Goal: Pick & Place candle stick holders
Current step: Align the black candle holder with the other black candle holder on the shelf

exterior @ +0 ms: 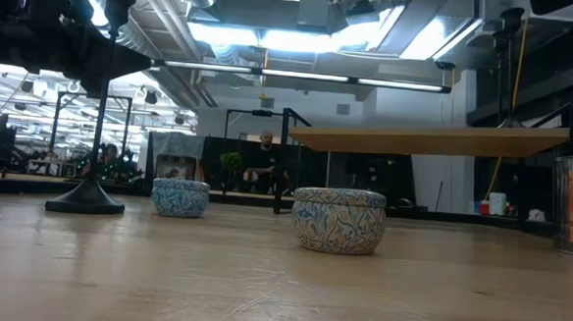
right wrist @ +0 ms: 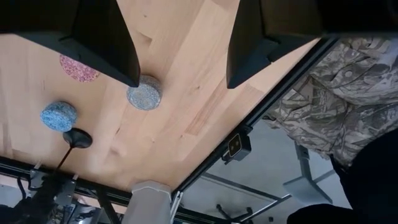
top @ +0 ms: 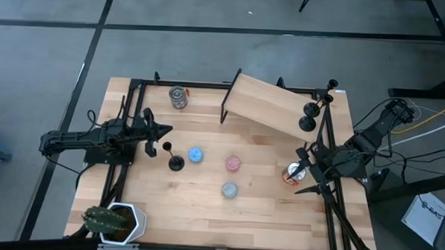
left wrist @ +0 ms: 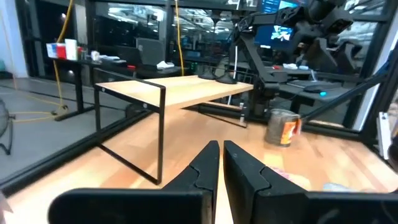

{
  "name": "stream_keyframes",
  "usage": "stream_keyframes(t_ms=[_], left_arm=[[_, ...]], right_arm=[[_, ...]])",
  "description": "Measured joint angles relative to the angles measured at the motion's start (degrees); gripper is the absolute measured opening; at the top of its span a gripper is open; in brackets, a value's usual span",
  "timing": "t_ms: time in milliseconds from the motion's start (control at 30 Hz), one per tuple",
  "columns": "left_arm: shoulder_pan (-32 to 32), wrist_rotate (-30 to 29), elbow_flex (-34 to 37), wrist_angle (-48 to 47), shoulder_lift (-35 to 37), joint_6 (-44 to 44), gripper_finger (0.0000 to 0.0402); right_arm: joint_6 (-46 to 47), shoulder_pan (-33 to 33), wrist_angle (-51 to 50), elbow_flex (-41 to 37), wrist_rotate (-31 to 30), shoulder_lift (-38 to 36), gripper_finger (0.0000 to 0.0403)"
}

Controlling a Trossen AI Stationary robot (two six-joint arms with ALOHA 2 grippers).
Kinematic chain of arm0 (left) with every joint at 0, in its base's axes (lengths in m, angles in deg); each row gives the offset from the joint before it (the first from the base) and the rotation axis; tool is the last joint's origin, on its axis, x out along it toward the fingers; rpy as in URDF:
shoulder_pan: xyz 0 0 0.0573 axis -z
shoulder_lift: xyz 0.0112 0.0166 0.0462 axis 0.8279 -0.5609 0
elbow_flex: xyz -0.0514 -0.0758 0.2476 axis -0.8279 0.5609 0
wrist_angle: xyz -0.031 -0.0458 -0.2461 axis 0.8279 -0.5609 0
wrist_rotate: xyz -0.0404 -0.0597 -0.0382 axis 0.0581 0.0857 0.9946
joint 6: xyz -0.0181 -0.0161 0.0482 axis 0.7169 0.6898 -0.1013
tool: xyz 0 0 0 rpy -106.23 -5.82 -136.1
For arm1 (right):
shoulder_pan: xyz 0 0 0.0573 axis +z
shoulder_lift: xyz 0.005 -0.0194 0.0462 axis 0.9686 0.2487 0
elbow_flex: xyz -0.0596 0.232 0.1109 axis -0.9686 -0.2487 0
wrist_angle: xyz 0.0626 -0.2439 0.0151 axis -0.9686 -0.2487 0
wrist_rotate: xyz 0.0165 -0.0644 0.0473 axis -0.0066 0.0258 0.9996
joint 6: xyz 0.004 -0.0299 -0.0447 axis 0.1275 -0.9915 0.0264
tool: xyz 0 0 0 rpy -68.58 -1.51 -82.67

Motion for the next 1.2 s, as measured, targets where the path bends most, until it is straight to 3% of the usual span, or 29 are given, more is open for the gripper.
stream_keyframes(t_ms=[300, 533, 767, 967, 1200], left_arm=[[-0.02, -0.27, -0.02, 0.33, 0.0, 2.54, 0.0021], [-0.02, -1.45, -0.01, 8.13, 0.0, 9.49, 0.0022], [0.0, -0.53, 0.0, 9.42, 0.0, 10.93, 0.0022], [-0.02, 7.71, -0.26, 9.38, 0.0, 11.05, 0.0038], [0.0, 13.34, -0.43, 7.52, 0.0, 11.18, 0.0093]], right_arm=[[-0.46, -0.11, -0.08, 0.0, -2.95, 0.0, 0.0242], [-0.46, -0.11, -0.08, 0.0, -4.04, 0.0, 0.0242], [-0.46, -0.11, -0.08, 0.0, -4.04, 0.02, 0.0242], [-0.46, -0.11, -0.08, 0.0, -4.02, 0.02, 0.0242], [-0.46, -0.11, -0.06, 0.0, -4.02, 0.02, 0.0242]])
